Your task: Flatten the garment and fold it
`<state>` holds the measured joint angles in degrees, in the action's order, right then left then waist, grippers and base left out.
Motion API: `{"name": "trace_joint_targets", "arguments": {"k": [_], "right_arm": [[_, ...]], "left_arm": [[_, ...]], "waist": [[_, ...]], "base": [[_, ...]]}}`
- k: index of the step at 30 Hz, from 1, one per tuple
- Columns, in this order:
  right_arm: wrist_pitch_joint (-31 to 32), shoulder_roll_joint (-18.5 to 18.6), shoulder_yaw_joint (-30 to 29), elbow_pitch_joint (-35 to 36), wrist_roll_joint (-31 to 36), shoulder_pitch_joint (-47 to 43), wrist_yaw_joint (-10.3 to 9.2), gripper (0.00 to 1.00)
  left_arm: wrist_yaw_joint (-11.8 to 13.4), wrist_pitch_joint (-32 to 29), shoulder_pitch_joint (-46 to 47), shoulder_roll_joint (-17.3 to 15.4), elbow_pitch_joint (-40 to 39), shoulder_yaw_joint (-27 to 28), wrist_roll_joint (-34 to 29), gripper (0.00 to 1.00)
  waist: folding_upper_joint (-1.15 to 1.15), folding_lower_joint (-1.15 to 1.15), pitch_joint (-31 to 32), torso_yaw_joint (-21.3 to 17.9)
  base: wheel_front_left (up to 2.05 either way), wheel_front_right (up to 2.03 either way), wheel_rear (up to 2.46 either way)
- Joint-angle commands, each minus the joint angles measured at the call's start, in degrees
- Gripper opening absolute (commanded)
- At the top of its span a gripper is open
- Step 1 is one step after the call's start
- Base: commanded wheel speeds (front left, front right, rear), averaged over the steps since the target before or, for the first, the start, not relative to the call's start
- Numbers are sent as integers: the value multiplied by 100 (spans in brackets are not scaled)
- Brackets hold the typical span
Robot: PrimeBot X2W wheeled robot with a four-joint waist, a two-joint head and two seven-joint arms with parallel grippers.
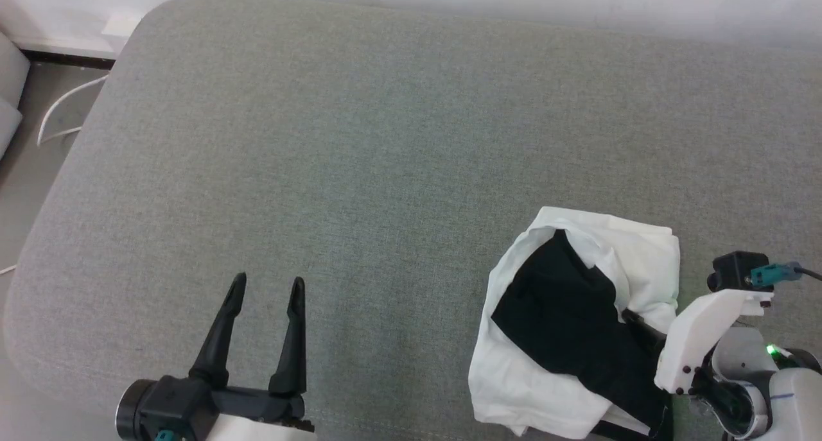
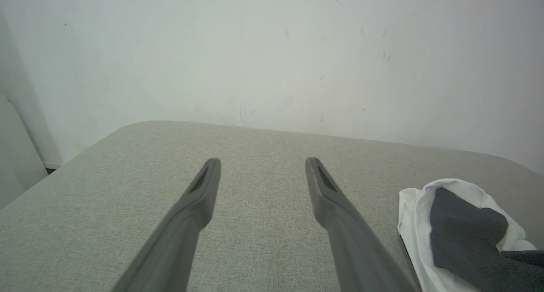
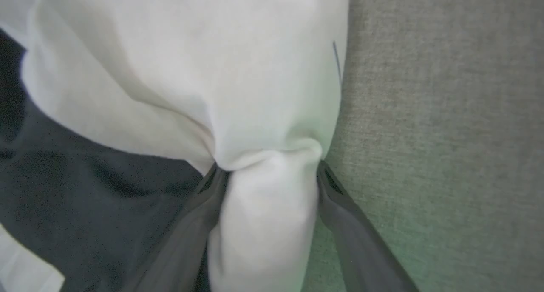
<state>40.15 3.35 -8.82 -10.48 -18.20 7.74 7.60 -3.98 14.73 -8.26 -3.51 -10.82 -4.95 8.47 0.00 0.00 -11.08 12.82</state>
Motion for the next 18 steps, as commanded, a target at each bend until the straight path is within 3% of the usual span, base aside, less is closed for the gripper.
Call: {"name": "trace_joint_targets", "arguments": {"k": [1, 3, 4, 12, 18], "right_arm": [[90, -47, 86, -239, -24, -10, -11, 68], [49, -47, 157, -365, -76, 92, -11, 7], [27, -47, 199, -431, -78, 130, -11, 0], [-275, -47, 361, -579, -45, 181, -11, 0], [-439, -47, 479, -322, 117, -17, -11, 0]], "left_arm": [[-29, 27, 93, 24, 14, -7, -23, 100], [-40, 27, 86, 25, 26, -8, -26, 100], [-47, 27, 82, 25, 32, -9, -26, 100], [-70, 27, -50, -16, 87, 25, -72, 100], [-45, 27, -283, -27, 1, 68, -73, 100]], "waist": [[0, 0, 19, 15], [0, 0, 51, 42], [0, 0, 71, 58], [0, 0, 428, 79], [0, 0, 806, -127]], "base": [[0, 0, 0], [0, 0, 0], [0, 0, 0], [0, 0, 0], [0, 0, 0]]}}
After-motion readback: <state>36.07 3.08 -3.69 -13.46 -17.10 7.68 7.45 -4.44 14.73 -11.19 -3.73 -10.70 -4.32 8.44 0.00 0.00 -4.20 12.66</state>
